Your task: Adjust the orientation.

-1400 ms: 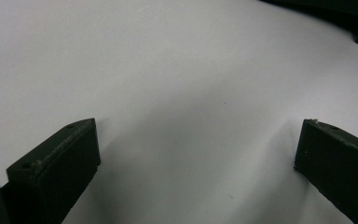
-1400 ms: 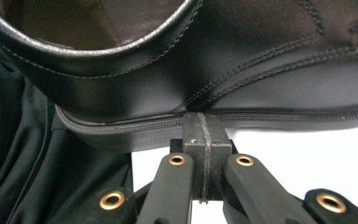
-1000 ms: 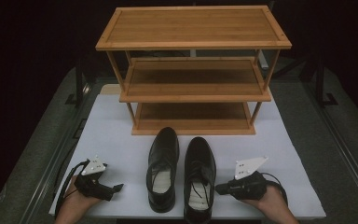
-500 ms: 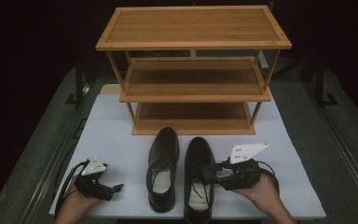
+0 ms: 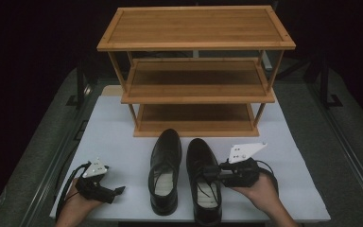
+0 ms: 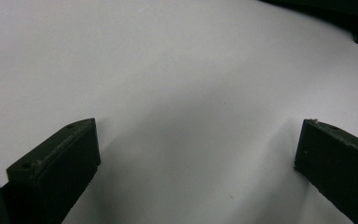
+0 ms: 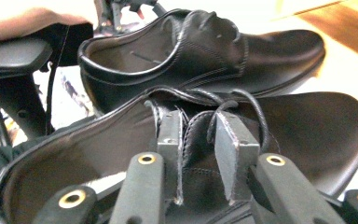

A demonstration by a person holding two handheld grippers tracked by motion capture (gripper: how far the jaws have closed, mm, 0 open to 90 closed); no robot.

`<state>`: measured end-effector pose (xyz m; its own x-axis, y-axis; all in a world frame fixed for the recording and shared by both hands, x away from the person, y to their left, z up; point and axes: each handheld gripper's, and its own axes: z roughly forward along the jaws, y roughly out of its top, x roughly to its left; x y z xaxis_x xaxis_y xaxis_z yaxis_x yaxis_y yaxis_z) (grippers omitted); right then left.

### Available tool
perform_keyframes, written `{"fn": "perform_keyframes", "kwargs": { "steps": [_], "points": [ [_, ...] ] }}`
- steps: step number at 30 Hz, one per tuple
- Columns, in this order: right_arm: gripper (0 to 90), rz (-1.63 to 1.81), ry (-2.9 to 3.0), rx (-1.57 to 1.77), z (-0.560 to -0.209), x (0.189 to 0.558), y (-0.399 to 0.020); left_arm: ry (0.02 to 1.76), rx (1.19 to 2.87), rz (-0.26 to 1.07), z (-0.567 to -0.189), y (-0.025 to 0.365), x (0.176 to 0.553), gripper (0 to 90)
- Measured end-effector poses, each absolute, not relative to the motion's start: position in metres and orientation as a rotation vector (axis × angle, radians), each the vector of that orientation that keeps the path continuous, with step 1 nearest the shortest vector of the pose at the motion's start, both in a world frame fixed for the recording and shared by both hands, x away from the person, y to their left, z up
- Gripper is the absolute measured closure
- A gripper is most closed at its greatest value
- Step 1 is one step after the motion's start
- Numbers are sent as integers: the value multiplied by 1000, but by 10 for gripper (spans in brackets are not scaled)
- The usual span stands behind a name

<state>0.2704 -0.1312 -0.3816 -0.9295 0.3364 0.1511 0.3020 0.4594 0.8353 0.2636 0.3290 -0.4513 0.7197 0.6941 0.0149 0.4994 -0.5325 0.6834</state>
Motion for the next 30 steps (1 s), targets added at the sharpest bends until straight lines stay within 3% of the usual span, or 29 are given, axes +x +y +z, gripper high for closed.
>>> {"fn": "perform_keyframes", "kwargs": {
  "steps": [5, 9, 13, 16, 30],
  "points": [
    [755, 1545, 2615, 600, -384, 275, -139, 901, 2249, 375, -451, 329, 264, 0],
    [706, 1538, 2614, 619, -385, 276, -139, 902, 2249, 374, -451, 329, 264, 0],
    [830, 1563, 2601, 597, -383, 273, -140, 901, 2249, 375, -451, 329, 264, 0],
    [872, 1565, 2576, 597, -381, 271, -143, 901, 2248, 374, -451, 329, 264, 0],
    [892, 1594, 2402, 683, -375, 273, -156, 901, 2249, 375, -451, 329, 264, 0]
  ]
}}
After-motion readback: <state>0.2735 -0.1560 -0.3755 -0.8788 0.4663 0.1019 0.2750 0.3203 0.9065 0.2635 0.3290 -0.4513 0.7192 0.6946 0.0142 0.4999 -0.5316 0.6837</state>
